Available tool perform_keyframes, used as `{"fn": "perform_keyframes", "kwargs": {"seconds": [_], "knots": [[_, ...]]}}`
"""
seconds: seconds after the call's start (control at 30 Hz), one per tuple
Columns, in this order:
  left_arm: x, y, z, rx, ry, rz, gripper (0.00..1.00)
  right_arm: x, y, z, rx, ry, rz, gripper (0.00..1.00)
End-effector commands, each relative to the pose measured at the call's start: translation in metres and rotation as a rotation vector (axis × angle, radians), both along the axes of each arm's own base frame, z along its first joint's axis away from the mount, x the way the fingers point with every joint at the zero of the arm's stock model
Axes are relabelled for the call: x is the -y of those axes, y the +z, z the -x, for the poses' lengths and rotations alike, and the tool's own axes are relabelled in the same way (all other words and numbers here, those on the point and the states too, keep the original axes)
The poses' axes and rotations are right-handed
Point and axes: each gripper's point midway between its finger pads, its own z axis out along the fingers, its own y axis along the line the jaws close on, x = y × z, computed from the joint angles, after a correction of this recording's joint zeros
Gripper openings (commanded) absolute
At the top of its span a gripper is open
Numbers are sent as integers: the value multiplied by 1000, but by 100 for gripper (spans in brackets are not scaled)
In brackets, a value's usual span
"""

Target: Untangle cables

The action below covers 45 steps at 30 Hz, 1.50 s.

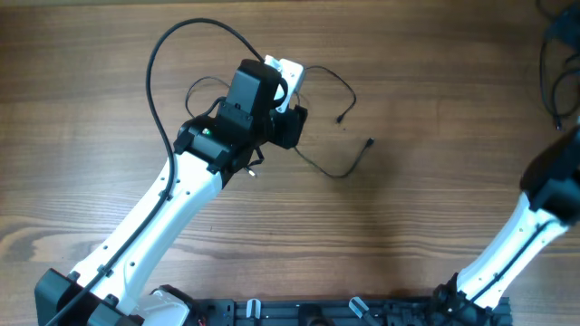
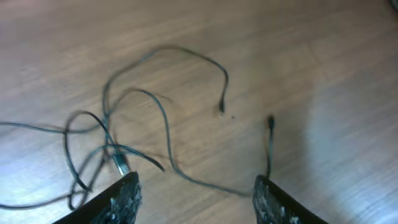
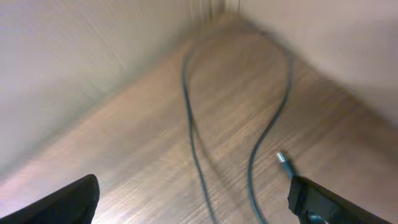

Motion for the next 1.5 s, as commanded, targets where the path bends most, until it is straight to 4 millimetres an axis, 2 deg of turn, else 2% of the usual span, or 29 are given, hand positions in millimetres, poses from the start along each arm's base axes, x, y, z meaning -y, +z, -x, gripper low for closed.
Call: {"fn": "perform_keyframes", "kwargs": {"seconds": [0.0, 0.1, 0.23, 0.3, 0.37, 0.4, 0.5, 0.6, 0.73, 0.93, 1.07, 1.17, 1.37, 1.4, 1.47], "knots": [[-5, 13, -9, 70, 33, -12, 64, -22, 109, 42, 126, -55, 8, 100], [-10, 17, -15, 101, 66, -27, 64, -48, 134, 80, 98, -65, -48, 100], [-24, 25, -30, 144, 138, -18, 68, -92, 147, 119, 49, -2, -174, 100], [-41, 26, -39, 135, 208, 7, 70, -113, 150, 130, 31, 44, -219, 100], [-70, 26, -50, 116, 310, 41, 71, -128, 153, 138, 9, 74, -220, 100], [-79, 26, -54, 112, 332, 47, 70, -137, 155, 140, 1, 101, -222, 100], [-108, 30, -61, 88, 355, 115, 69, -183, 162, 137, -8, 264, -229, 100], [-127, 34, -63, 80, 369, 159, 69, -225, 159, 134, -52, 390, -222, 100], [-161, 40, -66, 91, 440, 172, 70, -305, 148, 137, -149, 600, -183, 100], [-181, 38, -66, 86, 488, 167, 73, -393, 135, 153, -245, 810, -115, 100], [-193, 33, -63, 62, 518, 159, 74, -434, 118, 161, -316, 946, -80, 100], [-199, 34, -59, 59, 530, 154, 74, -454, 112, 160, -323, 1018, -49, 100], [-208, 59, -51, 131, 531, 151, 73, -499, 97, 151, -280, 1170, 32, 100], [-208, 61, -50, 136, 531, 152, 73, -503, 92, 150, -278, 1177, 35, 100], [-208, 64, -47, 140, 528, 150, 73, -515, 70, 146, -292, 1197, 34, 100]]}}
